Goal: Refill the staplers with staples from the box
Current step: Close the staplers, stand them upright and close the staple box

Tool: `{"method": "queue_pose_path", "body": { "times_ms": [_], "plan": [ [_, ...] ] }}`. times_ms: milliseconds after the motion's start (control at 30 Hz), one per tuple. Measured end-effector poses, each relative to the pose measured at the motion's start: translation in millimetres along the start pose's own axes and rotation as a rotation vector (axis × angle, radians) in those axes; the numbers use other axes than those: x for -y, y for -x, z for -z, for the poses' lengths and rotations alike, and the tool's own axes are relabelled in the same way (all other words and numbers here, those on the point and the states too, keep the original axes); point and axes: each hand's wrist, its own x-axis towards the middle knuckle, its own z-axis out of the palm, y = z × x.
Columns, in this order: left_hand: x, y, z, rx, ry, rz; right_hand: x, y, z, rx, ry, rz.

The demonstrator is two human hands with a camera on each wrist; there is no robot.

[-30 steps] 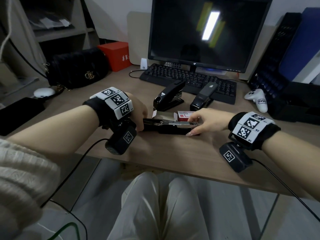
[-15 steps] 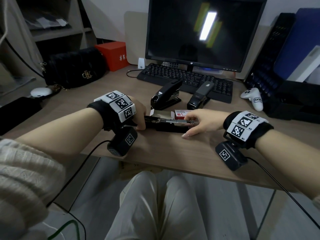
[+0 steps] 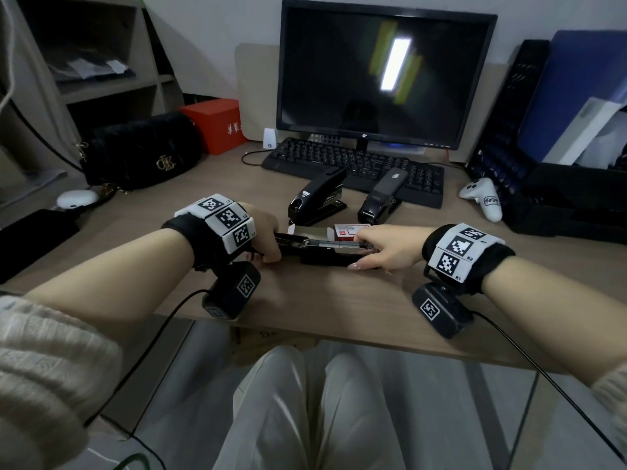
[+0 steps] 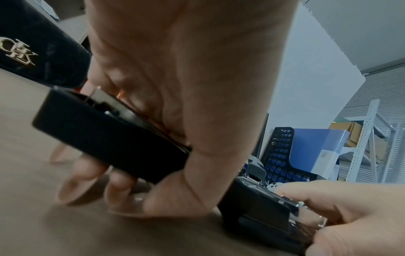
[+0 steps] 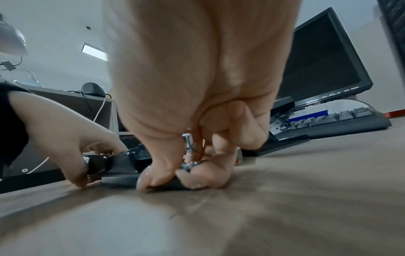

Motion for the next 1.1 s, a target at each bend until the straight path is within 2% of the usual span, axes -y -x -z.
{"method": "queue_pose_path", "body": {
  "times_ms": [133, 300, 467, 700, 800, 1100],
  "plan": [
    [-2, 7, 1, -0.082, -0.075, -0.068, -5, -1, 0, -0.018, -0.019, -0.049],
    [-5, 10, 4, -0.147, -0.147, -0.129, -16, -3, -2, -0.087, -0.025, -0.025],
    [-6, 12, 7, -0.091, -0.179, -0.141, -16, -5, -2, -0.072, -0.03, 0.042],
    [-13, 15, 11, 0.028, -0.211, -0.088, -9, -5, 6, 0.017, -0.021, 0.022],
    [-19, 19, 13, 0.015, -0.263, -0.062, -6, -4, 9, 0.022, 0.0, 0.014],
    [-18, 30, 23, -0.089, -0.153, -0.063, -5, -1, 7, -0.019, -0.063, -0.052]
  ]
}}
